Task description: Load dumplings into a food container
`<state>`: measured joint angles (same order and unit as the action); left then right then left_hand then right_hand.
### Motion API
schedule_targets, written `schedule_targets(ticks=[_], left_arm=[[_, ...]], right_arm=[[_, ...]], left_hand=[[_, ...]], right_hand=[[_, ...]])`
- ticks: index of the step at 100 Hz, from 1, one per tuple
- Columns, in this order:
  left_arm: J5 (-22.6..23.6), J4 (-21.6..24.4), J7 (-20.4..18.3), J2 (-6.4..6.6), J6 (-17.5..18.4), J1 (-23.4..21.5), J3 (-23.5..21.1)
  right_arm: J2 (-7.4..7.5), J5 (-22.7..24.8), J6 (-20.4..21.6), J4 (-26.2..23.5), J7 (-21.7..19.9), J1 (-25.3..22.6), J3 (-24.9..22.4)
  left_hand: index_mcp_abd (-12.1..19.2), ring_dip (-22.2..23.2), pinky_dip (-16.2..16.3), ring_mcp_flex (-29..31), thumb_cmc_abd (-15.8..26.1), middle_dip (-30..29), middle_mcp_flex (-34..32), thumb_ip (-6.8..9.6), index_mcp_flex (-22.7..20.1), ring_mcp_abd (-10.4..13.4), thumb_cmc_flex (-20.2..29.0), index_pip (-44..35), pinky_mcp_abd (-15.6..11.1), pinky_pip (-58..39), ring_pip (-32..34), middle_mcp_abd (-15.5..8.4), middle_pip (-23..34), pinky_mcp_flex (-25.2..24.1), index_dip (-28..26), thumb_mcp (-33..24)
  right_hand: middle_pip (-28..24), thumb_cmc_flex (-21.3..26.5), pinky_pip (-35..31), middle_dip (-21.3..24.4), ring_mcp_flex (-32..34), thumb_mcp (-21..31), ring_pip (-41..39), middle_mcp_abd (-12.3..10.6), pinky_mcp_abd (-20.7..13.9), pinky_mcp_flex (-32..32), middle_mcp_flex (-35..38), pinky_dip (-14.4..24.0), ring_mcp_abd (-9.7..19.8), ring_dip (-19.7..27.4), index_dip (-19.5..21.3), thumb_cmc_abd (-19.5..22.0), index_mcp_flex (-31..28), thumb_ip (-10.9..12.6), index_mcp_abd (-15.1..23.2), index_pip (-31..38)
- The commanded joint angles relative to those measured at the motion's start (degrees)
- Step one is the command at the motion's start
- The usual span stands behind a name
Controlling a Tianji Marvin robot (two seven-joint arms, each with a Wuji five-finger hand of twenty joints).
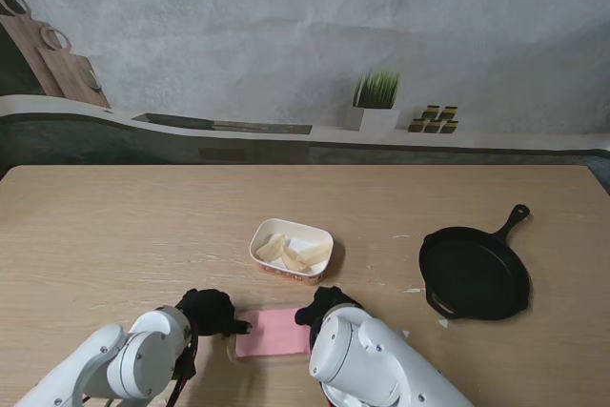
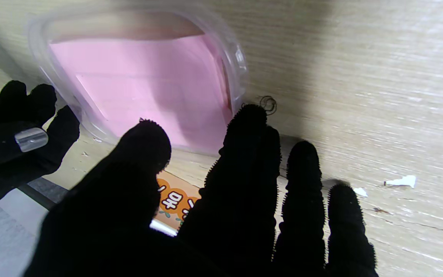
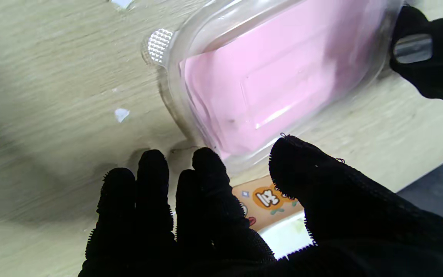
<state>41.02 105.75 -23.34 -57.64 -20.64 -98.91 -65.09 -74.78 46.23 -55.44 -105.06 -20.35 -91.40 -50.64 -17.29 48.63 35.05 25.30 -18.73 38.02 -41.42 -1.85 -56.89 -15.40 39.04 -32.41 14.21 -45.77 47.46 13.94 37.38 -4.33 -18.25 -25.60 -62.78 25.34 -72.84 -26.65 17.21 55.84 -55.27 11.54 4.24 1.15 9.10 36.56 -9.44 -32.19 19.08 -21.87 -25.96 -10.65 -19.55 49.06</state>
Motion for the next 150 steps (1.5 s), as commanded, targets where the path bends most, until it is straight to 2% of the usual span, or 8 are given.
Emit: schedule_targets(ticks=[1,29,67,81,113,118,132,150], left_arm=[[-0.64,-1.49,-1.65,-0.40,-0.17,-1.18,1.01],[-0.80,-1.55,-1.49,-0.43,-0.02,-1.17,0.98],[-0.82,-1.54,-1.56,-0.42,-0.01,-1.25,0.91],[-0.84,-1.57,-1.64,-0.40,0.06,-1.22,0.97],[-0.90,-1.62,-1.57,-0.41,0.32,-1.27,0.88],[-0.91,-1.61,-1.61,-0.40,0.37,-1.27,0.86],[-0.86,-1.29,-1.26,-0.51,0.76,-1.77,0.25],[-0.40,0.83,1.45,-1.15,2.40,-4.59,-2.92]], right_arm=[[-1.45,-2.07,-2.65,-1.88,0.02,-1.29,-0.18],[-3.14,-8.21,-2.66,-3.59,5.89,-3.46,-2.20],[-2.52,-11.14,-2.65,-0.25,11.60,-1.48,0.05],[-3.55,-11.93,-2.65,1.10,13.04,-1.58,-0.13],[-3.73,-16.36,-2.65,2.08,18.32,-1.39,0.37],[-3.46,-17.11,-2.64,2.33,20.04,-1.15,0.79],[-4.16,-16.91,-2.64,2.24,21.88,-1.96,-0.06],[0.25,-28.14,-2.22,1.03,32.09,0.08,3.11]], left_hand=[[6.95,-3.91,-0.26,-0.56,0.66,-3.87,2.01,-1.04,3.58,-0.26,1.54,7.88,0.48,1.25,-4.74,-3.32,-4.89,-0.51,3.19,-1.17],[6.97,-4.08,-0.39,-0.64,0.61,-3.93,2.24,-1.03,3.73,-0.09,1.51,7.91,0.59,1.94,-4.99,-3.39,-4.95,-0.62,3.30,-1.32],[7.00,-4.37,-0.60,-0.80,0.67,-4.06,2.38,-1.03,3.91,0.11,1.61,7.94,0.67,3.05,-5.31,-3.59,-5.04,-0.55,3.42,-1.32],[7.13,-4.45,-0.64,-0.71,0.67,-4.08,2.36,-1.03,3.93,0.27,1.59,7.95,0.70,3.30,-5.34,-3.70,-5.03,-0.50,3.43,-1.29],[7.38,-4.73,-1.03,-0.75,0.61,-4.17,2.35,-1.02,3.98,0.45,1.59,7.82,0.84,4.62,-5.60,-3.92,-5.07,-0.54,3.42,-1.34],[7.37,-4.81,-1.03,-0.87,0.73,-4.20,2.36,-1.02,3.96,0.43,1.58,7.79,0.84,4.70,-5.72,-3.87,-5.10,-0.50,3.42,-1.37],[7.29,-4.93,-0.97,-0.93,0.77,-4.27,2.46,-1.04,4.09,0.33,1.47,7.82,0.84,4.82,-5.82,-3.85,-5.19,-0.48,3.45,-1.30],[7.64,-5.59,0.11,-2.80,0.87,-4.78,5.90,-1.02,7.18,0.49,-0.09,9.09,0.82,3.41,-7.20,-3.56,-6.46,-0.41,3.52,0.35]], right_hand=[[0.77,1.65,0.87,0.75,-0.95,1.67,0.81,-4.12,-2.75,-0.75,-0.81,1.01,-0.25,0.98,0.43,-1.26,-1.39,3.12,9.73,2.14],[2.55,4.60,3.38,0.97,9.51,6.54,5.45,-0.09,5.14,7.64,5.37,-1.58,-4.68,3.46,4.49,-7.84,10.19,3.30,16.60,9.55],[-4.11,6.44,-10.55,-3.20,28.42,15.30,-6.61,-6.52,6.78,22.65,21.17,-1.86,-1.80,-0.40,7.25,-18.80,16.42,3.27,11.98,17.78],[-6.28,8.33,-14.96,0.08,34.39,16.17,-11.00,-7.73,6.51,27.73,26.74,-2.26,-0.88,-0.54,5.64,-22.89,15.73,-2.96,11.51,17.83],[-11.28,13.76,-18.58,2.17,44.41,16.44,-14.27,-9.00,9.66,35.22,37.41,-2.04,-1.51,1.29,7.62,-26.75,6.42,-5.54,13.96,21.74],[-8.99,14.62,-18.73,3.87,48.12,16.18,-13.03,-7.05,11.80,37.90,42.56,-3.02,-3.92,4.95,-2.20,-25.02,0.62,-5.54,16.39,25.90],[-5.12,16.16,-20.09,6.45,54.54,14.53,-13.08,-4.18,15.98,42.13,52.34,-2.37,-8.20,6.78,-5.15,-22.09,-10.87,-5.28,19.18,26.87],[-5.45,16.47,-22.72,6.33,55.95,15.89,-16.28,-3.68,15.42,43.14,53.91,-0.85,-8.38,6.02,-2.77,-23.00,-14.16,-5.33,22.60,24.94]])
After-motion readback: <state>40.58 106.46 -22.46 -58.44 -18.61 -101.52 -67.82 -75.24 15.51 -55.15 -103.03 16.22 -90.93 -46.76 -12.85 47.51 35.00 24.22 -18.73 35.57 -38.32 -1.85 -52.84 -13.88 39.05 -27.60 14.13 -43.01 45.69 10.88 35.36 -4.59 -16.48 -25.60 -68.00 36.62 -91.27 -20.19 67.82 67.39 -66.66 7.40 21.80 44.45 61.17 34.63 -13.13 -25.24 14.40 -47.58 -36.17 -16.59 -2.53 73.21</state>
